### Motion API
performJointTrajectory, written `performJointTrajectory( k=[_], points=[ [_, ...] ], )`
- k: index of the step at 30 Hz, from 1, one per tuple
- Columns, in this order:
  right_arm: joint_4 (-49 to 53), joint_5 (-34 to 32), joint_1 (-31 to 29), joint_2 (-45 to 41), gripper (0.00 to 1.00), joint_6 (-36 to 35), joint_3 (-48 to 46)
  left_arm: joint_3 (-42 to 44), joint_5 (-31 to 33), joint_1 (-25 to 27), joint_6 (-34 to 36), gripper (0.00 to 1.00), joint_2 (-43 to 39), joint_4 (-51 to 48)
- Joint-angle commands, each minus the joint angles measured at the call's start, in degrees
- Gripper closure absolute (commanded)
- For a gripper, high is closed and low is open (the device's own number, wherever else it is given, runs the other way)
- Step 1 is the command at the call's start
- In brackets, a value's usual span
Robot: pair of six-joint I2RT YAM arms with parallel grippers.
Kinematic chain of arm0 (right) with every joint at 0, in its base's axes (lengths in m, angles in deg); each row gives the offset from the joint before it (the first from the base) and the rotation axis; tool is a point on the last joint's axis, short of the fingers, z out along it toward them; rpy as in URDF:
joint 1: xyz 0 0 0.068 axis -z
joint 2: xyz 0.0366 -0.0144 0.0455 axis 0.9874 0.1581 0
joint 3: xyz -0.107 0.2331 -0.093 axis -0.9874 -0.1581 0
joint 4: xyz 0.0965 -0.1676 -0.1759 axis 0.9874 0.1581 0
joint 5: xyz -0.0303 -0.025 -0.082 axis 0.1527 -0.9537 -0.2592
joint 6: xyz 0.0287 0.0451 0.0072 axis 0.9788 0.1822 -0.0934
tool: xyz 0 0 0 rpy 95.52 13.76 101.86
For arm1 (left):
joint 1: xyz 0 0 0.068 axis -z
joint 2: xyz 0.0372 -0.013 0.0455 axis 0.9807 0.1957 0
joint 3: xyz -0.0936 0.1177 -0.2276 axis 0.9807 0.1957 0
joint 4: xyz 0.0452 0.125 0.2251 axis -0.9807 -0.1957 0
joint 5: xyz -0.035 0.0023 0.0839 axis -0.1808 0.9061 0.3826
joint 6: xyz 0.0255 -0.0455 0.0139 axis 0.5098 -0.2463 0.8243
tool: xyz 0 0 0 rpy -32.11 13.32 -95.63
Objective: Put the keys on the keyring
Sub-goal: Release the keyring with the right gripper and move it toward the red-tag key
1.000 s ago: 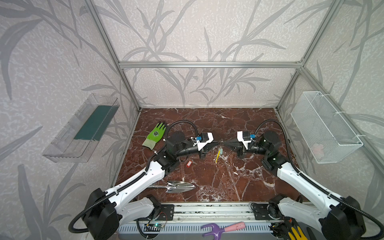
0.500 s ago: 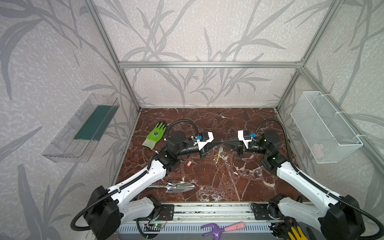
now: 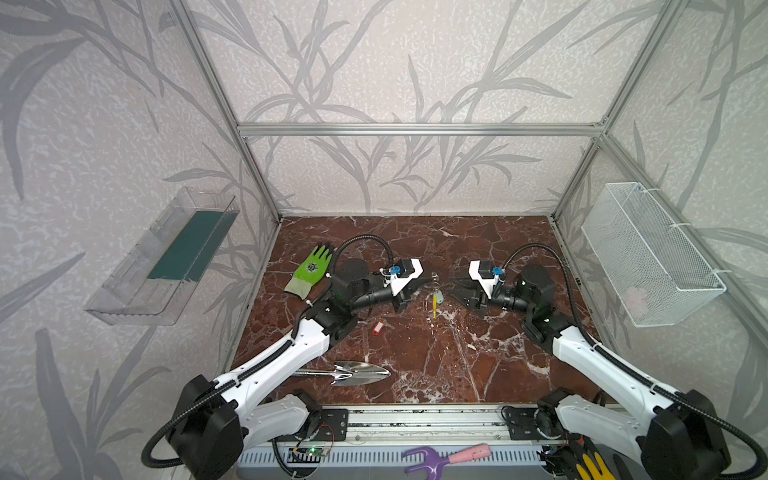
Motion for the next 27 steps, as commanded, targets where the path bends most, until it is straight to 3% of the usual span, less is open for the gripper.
performJointTrajectory(
  k=[1, 7, 13, 21, 27],
  points=[
    [5.8, -5.4, -1.3, 2.3, 0.63, -0.6, 0.6, -2.2, 4.2, -2.7, 2.8, 1.00, -2.4, -5.0],
    [3.7, -12.2, -11.3, 12.5, 0.64, -1.4, 0.3, 0.1, 8.3, -9.7, 3.1, 1.00, -5.1, -6.3],
    [-2.8, -17.7, -18.3, 27.0, 0.67, 2.6, 3.3, 3.1, 13.6, -15.2, 1.6, 1.00, -7.7, -3.8],
    [-4.7, -32.8, -26.7, 40.7, 0.68, 3.8, 10.5, 4.2, 20.9, -15.8, 1.6, 1.00, -11.5, -6.2],
    [-5.0, -37.3, -29.7, 47.4, 0.72, 6.0, 16.1, 5.8, 22.1, -15.8, 1.6, 1.00, -13.3, -7.7]
  ],
)
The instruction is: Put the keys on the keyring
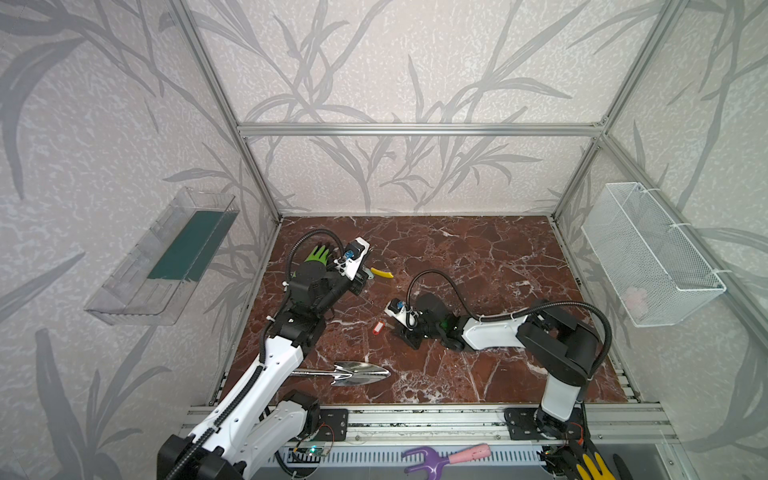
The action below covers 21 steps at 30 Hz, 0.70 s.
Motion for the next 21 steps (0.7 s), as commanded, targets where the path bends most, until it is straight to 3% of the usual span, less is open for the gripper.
performJointTrajectory(
  k=[1, 5, 21],
  points=[
    [-1.4, -6.0, -1.3, 3.5, 0.73, 1.7, 3.9, 1.4, 1.7, -0.3, -0.4, 1.00, -1.3, -0.7],
    [-1.3, -9.7, -2.0, 6.8, 0.76, 3.3, 7.3, 2.1, 2.0, -0.3, -1.0, 1.00, -3.1, -1.0],
    [1.5, -9.1, -2.7, 12.3, 0.77, 3.0, 13.9, 2.0, 1.0, -0.3, -0.4, 1.00, -3.7, -2.8]
  ],
)
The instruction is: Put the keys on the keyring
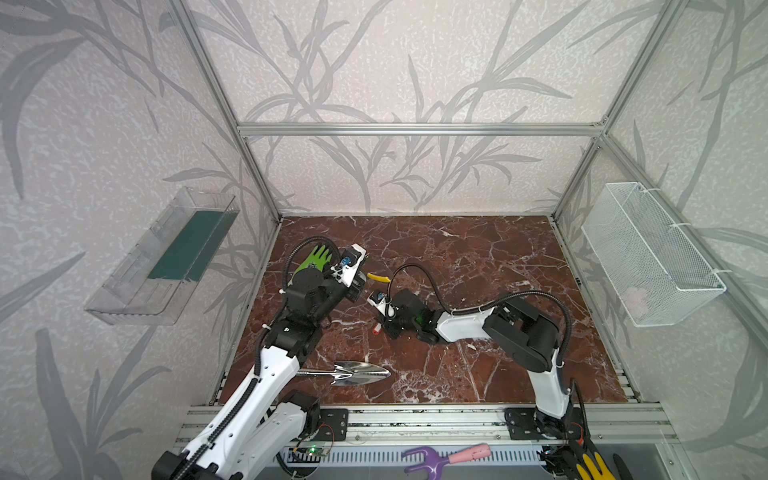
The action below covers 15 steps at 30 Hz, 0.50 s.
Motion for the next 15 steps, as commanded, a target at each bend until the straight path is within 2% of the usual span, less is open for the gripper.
performJointTrajectory(
  k=[1, 15],
  points=[
    [0.9, -0.9, -0.5, 0.8, 0.77, 0.3, 0.8, -0.2, -0.4, -0.3, -0.1, 1.00, -0.1, 0.0],
    [5.3, -1.9, -1.0, 2.1, 0.76, -1.3, 2.2, 0.0, -0.6, -0.2, -0.3, 1.00, 0.9, 0.2]
  ],
)
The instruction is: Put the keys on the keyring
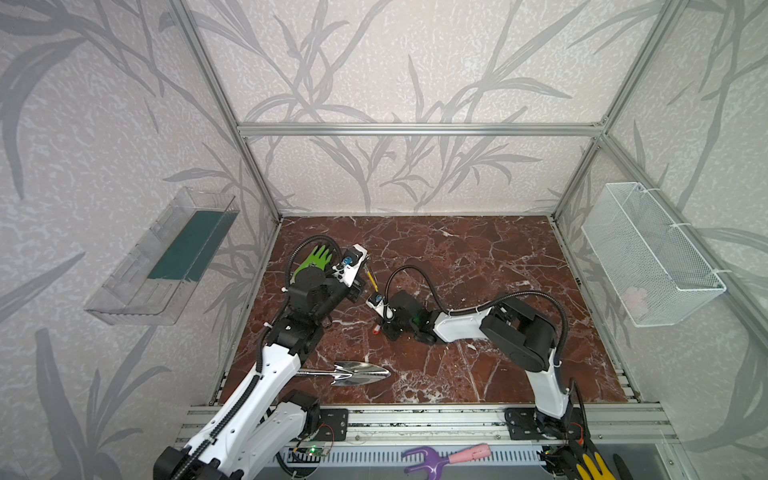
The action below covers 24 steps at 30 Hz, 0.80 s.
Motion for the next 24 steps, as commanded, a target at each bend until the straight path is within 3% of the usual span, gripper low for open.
performJointTrajectory(
  k=[1, 16, 24],
  points=[
    [2.6, -0.8, -0.5, 0.8, 0.76, -0.8, 0.9, 0.0, -0.6, -0.3, -0.3, 1.00, -0.1, 0.5],
    [3.4, -1.3, -0.3, -6.0, 1.00, -4.3, -2.1, -0.1, -0.6, -0.3, -0.6, 1.00, -0.4, 0.6],
    [3.4, 3.5, 1.2, -9.4, 1.00, -5.3, -4.8, -0.1, -1.1, -0.2, -0.8, 1.00, -0.8, 0.8]
  ],
)
